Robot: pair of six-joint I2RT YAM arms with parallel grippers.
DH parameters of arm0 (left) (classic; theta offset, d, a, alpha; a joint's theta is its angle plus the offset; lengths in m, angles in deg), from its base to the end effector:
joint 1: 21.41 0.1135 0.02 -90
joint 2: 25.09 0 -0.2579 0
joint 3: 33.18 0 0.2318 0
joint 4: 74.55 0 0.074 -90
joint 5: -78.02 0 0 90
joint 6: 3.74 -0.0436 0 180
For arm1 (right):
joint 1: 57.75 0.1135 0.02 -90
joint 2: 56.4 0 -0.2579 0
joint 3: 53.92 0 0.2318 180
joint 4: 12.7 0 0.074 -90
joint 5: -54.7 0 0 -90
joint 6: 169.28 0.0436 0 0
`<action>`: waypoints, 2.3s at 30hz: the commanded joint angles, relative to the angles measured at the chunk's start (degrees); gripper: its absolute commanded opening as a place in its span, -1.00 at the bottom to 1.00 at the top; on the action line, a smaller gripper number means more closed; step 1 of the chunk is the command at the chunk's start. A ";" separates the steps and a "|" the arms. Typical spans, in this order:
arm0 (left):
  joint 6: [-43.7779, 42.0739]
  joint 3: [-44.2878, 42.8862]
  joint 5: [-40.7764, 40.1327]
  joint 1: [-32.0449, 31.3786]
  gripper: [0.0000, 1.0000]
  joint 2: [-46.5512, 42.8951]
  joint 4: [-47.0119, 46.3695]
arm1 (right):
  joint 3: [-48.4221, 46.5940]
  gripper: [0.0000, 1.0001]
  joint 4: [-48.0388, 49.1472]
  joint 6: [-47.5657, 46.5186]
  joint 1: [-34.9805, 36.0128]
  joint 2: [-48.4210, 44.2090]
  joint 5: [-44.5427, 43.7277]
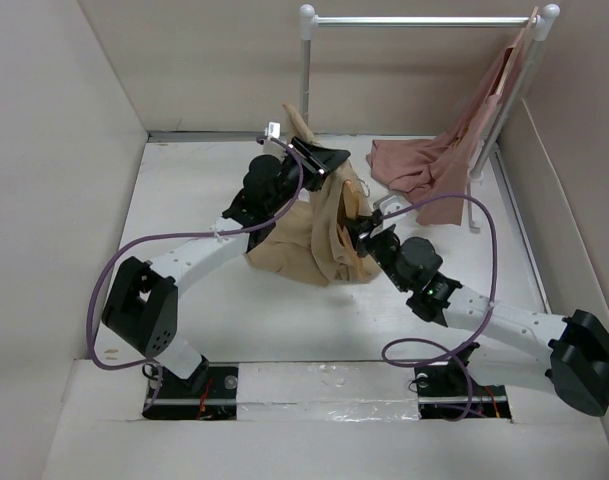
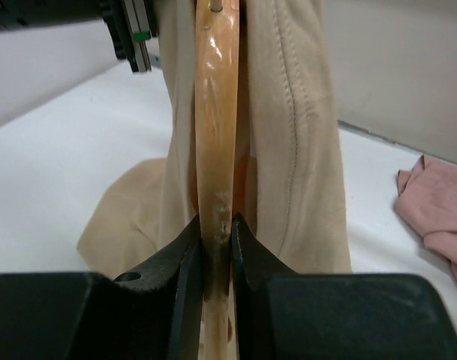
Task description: Place the t-shirt on the hanger
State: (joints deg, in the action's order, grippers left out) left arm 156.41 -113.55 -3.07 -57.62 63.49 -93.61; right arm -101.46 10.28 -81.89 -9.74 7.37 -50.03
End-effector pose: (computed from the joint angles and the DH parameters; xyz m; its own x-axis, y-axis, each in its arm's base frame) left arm 0.2849 -0.2169 0.3603 -0.6128 -0.7030 -0.3609 0.3827 0.1356 -0.9139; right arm 0.1714 0.1739 0.2937 0.1036 0.0493 -0.9934 -0.5458 0.8378 -0.0154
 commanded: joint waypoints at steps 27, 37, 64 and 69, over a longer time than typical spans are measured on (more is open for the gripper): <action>2.27 9.82 13.15 4.39 -1.00 -6.04 -17.79 | -0.78 0.43 -12.03 10.78 2.00 -16.65 6.28; 8.07 11.57 17.37 6.76 -1.00 -6.22 -25.43 | 15.98 -1.00 -18.99 20.45 2.00 -36.14 0.06; 11.85 12.98 21.24 8.52 -1.00 -7.63 -29.48 | 1.17 0.34 -18.90 15.01 -7.05 0.21 1.28; 12.73 12.80 21.68 8.52 -1.00 -7.45 -30.88 | -0.86 0.28 -15.49 14.74 -7.05 4.78 0.32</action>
State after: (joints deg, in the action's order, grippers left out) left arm 167.82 -100.17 17.63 -49.31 58.79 -116.91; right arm -99.36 -9.19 -65.63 -16.56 11.32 -47.82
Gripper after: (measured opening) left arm 0.243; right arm 0.647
